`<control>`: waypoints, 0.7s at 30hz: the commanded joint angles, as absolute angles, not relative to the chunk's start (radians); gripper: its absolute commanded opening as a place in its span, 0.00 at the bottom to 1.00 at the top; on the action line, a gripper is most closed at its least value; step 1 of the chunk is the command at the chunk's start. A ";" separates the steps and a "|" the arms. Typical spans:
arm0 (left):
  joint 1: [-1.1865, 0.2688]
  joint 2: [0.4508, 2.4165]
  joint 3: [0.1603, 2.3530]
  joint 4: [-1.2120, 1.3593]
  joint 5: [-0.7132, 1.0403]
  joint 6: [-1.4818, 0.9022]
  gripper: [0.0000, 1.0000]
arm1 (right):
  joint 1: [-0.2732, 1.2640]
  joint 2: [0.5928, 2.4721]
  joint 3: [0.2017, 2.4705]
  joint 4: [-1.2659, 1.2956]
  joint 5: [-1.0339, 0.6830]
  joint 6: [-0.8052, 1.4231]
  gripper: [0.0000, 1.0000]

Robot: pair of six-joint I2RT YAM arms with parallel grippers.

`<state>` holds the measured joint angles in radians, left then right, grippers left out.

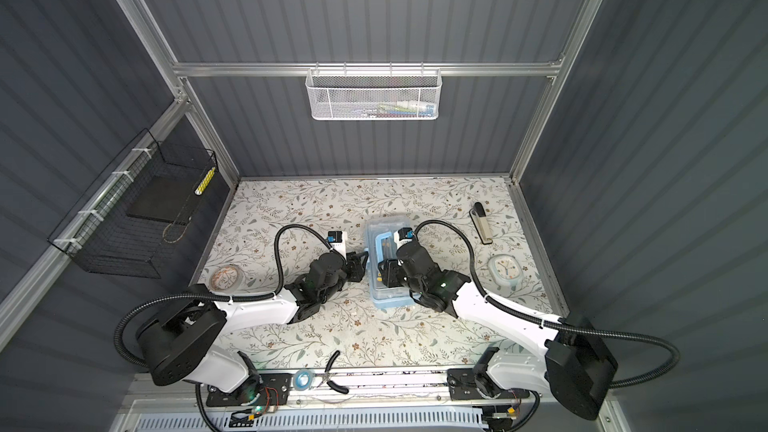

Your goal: Pack the tool kit

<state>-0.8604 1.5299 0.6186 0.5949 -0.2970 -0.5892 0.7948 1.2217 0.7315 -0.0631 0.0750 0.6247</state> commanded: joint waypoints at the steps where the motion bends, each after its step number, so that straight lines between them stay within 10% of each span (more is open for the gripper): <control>1: -0.864 1.552 0.651 0.611 -0.258 -0.599 0.44 | 0.788 1.234 0.706 -0.101 0.077 0.623 0.51; 21: -0.864 1.592 0.655 0.658 -0.198 -0.635 0.39 | 0.784 1.224 0.692 -0.094 0.077 0.629 0.51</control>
